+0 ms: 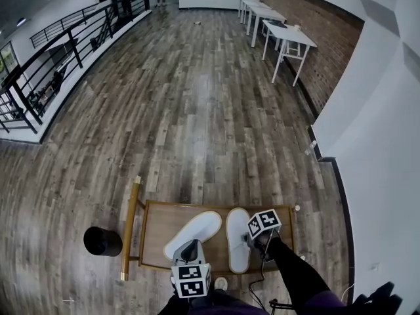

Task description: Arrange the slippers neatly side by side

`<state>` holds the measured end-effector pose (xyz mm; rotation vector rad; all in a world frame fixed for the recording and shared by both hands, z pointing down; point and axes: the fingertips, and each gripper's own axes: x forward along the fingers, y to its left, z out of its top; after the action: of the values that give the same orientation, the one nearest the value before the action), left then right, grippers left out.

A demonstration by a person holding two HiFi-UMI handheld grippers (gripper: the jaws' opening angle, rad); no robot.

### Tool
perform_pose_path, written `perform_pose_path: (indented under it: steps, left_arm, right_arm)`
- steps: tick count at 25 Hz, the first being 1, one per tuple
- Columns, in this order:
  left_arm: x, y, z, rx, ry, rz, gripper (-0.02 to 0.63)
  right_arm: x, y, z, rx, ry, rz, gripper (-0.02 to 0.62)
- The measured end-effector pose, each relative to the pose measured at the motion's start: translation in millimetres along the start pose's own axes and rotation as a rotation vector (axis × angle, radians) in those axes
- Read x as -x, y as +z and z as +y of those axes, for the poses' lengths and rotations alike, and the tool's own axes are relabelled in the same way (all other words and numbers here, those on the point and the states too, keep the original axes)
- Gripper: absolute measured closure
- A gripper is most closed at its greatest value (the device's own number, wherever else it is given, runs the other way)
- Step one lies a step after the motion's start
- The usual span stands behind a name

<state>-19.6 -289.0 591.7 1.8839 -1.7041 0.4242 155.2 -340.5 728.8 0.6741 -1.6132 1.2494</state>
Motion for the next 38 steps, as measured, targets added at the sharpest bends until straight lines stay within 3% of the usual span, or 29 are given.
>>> perform_pose_path:
  steps: [15, 18, 26, 33, 38]
  left_arm:
    - [-5.2, -0.2, 2.5, 0.002, 0.009, 0.018, 0.606]
    - [-5.9, -1.2, 1.9, 0.005, 0.007, 0.016, 0.606]
    - [-5.8, -4.1, 6.9, 0.022, 0.013, 0.016, 0.606]
    - [-11.2, -2.0, 11.0, 0.081, -0.011, -0.025, 0.606]
    - [-16.6, -11.2, 16.8, 0.046, 0.001, 0.001, 0.605]
  right_arm:
    - [-1.3, 4.4, 1.0, 0.01, 0.024, -0.004, 0.572]
    - [-2.2, 3.6, 2.7, -0.002, 0.053, -0.003, 0.537]
    - [7.6, 1.7, 3.1, 0.038, 0.022, -0.017, 0.536]
    - [39.7, 3.2, 12.2, 0.037, 0.045, -0.141, 0.537]
    - [65.2, -4.7, 30.2, 0.021, 0.058, -0.276, 0.538]
